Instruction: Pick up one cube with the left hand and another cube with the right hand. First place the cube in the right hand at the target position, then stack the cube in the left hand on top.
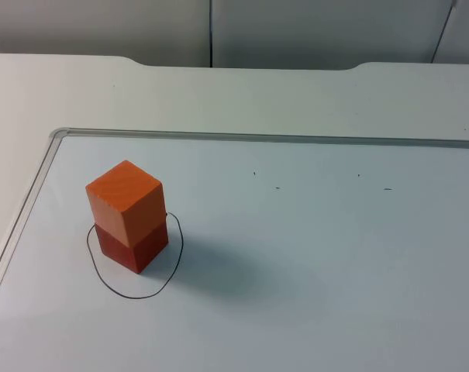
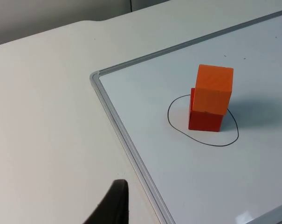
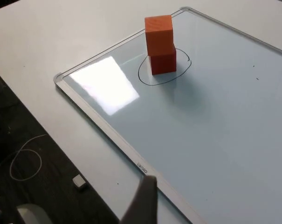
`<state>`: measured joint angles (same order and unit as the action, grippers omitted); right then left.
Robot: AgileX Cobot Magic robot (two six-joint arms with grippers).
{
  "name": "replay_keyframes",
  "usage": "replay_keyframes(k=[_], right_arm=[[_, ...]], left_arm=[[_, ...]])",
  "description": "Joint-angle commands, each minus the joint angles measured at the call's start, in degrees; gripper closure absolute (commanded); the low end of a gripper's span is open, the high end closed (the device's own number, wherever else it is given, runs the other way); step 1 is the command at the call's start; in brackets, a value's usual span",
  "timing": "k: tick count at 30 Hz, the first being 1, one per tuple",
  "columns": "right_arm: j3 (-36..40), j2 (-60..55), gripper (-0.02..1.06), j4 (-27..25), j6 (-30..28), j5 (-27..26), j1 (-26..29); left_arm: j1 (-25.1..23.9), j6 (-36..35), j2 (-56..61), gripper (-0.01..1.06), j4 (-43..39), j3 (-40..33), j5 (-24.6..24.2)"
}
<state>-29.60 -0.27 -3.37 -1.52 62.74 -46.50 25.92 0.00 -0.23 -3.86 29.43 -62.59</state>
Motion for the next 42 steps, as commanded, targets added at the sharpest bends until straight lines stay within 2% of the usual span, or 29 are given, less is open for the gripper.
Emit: replay_keyframes(k=[1, 12, 15, 16, 17, 18, 35, 39, 42], right_arm=[[0.4, 0.3, 0.26, 0.3, 0.3, -0.8, 0.1], [0.4, 0.3, 0.25, 0.6, 1.5, -0.8, 0.1], [0.4, 0.3, 0.1, 0.6, 1.5, -0.8, 0.1], [0.4, 0.3, 0.1, 0.6, 1.5, -0.8, 0.1], [0.4, 0.3, 0.0, 0.6, 1.5, -0.8, 0.1], [0.4, 0.3, 0.0, 0.6, 1.5, -0.8, 0.1], [0.4, 0.3, 0.0, 0.3, 1.5, -0.9, 0.1], [0.4, 0.3, 0.0, 0.1, 1.5, -0.9, 3.0], [0.4, 0.3, 0.0, 0.1, 1.5, -0.9, 8.9]], left_arm=[[-0.2, -0.6, 0.2, 0.0, 0.0, -0.1, 0.8], [-0.2, -0.5, 0.2, 0.0, 0.0, -0.1, 0.8], [-0.2, -0.5, 0.2, 0.0, 0.0, -0.1, 0.8], [-0.2, -0.5, 0.2, 0.0, 0.0, -0.1, 0.8], [-0.2, -0.5, 0.2, 0.0, 0.0, -0.1, 0.8], [-0.2, -0.5, 0.2, 0.0, 0.0, -0.1, 0.8], [-0.2, -0.5, 0.2, 0.0, 0.1, -0.1, 0.8], [-0.2, -0.5, 0.2, 0.0, 0.1, -0.1, 0.8], [-0.2, -0.5, 0.2, 0.0, 0.1, -0.1, 0.8]])
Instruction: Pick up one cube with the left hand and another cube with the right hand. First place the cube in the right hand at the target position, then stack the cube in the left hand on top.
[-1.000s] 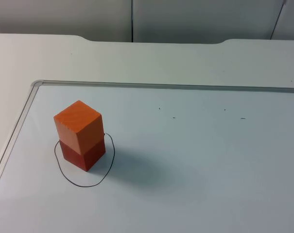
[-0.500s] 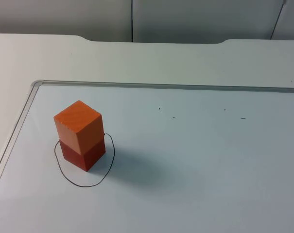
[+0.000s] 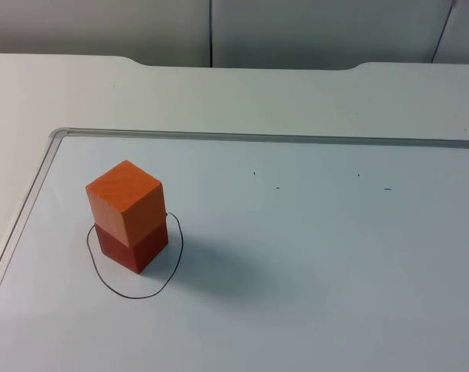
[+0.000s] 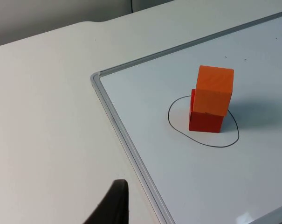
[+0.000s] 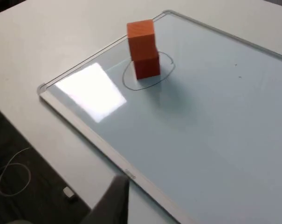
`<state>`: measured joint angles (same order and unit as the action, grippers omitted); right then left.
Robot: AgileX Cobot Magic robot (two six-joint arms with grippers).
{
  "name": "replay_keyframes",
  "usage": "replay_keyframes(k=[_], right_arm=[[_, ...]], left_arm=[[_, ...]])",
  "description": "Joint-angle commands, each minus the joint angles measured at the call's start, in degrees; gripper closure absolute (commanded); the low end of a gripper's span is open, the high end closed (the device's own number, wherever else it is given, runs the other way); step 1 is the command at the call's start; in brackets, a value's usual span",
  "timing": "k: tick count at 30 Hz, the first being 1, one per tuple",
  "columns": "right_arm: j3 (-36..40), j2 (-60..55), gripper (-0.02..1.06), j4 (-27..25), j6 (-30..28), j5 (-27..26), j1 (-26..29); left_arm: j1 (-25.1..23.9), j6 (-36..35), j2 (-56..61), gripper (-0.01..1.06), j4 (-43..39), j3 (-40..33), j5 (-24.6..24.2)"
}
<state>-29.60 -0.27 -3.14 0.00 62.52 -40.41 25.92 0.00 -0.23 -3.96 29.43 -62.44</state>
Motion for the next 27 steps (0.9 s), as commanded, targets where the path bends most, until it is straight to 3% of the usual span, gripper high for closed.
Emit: replay_keyframes(k=[1, 2, 5, 6, 11, 15, 20, 27], right_arm=[[0.4, 0.3, 0.0, -0.1, 0.0, -0.7, 5.6], [0.4, 0.3, 0.0, -0.1, 0.0, -0.7, 5.6], [0.4, 0.3, 0.0, -0.1, 0.0, -0.7, 16.2], [0.4, 0.3, 0.0, -0.1, 0.0, -0.7, 16.2], [0.4, 0.3, 0.0, -0.1, 0.0, -0.7, 29.7], [0.4, 0.3, 0.0, -0.1, 0.0, -0.7, 35.3], [0.4, 0.3, 0.0, -0.1, 0.0, -0.7, 39.3], [0.4, 0.3, 0.0, -0.1, 0.0, -0.7, 39.3]], left_arm=[[-0.2, -0.5, 0.2, 0.0, 0.2, -0.1, 0.7], [-0.2, -0.5, 0.2, 0.0, 0.2, -0.1, 0.7], [-0.2, -0.5, 0.2, 0.0, 0.2, -0.1, 0.7], [-0.2, -0.5, 0.2, 0.0, 0.2, -0.1, 0.7], [-0.2, -0.5, 0.2, 0.0, 0.2, -0.1, 0.7], [-0.2, -0.5, 0.2, 0.0, 0.2, -0.1, 0.7], [-0.2, -0.5, 0.2, 0.0, 0.2, -0.1, 0.7], [-2.3, -0.5, 0.2, 0.0, 0.2, -0.1, 0.7]])
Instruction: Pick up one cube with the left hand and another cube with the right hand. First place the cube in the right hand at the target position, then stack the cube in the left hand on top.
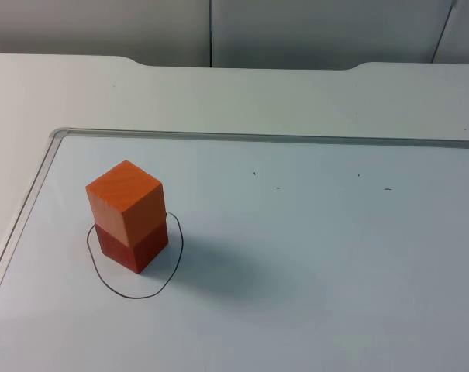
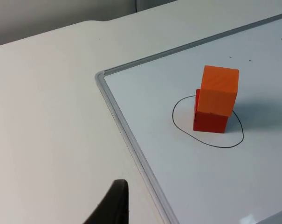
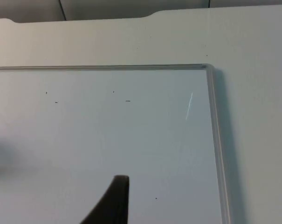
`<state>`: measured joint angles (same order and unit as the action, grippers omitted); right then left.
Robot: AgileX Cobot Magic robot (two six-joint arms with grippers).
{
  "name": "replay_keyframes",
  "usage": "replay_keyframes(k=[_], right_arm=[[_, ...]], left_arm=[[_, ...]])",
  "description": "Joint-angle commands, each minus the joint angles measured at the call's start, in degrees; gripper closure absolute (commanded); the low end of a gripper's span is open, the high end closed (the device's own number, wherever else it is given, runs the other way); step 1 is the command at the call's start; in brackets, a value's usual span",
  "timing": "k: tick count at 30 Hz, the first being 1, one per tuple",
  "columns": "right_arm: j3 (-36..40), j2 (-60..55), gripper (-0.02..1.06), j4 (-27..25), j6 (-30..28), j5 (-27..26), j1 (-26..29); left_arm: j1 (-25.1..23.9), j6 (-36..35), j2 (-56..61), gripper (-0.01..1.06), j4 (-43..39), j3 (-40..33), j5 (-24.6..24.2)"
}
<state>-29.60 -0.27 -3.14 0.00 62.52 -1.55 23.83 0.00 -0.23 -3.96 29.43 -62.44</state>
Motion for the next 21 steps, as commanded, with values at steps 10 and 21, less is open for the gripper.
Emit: replay_keyframes(k=[10, 21], right_arm=[[0.4, 0.3, 0.0, -0.1, 0.0, -0.7, 0.4], [0.4, 0.3, 0.0, -0.1, 0.0, -0.7, 0.4]], left_arm=[[-16.4, -0.5, 0.2, 0.0, 0.2, -0.1, 0.7], [-23.2, -0.5, 0.2, 0.0, 0.2, -0.1, 0.7]])
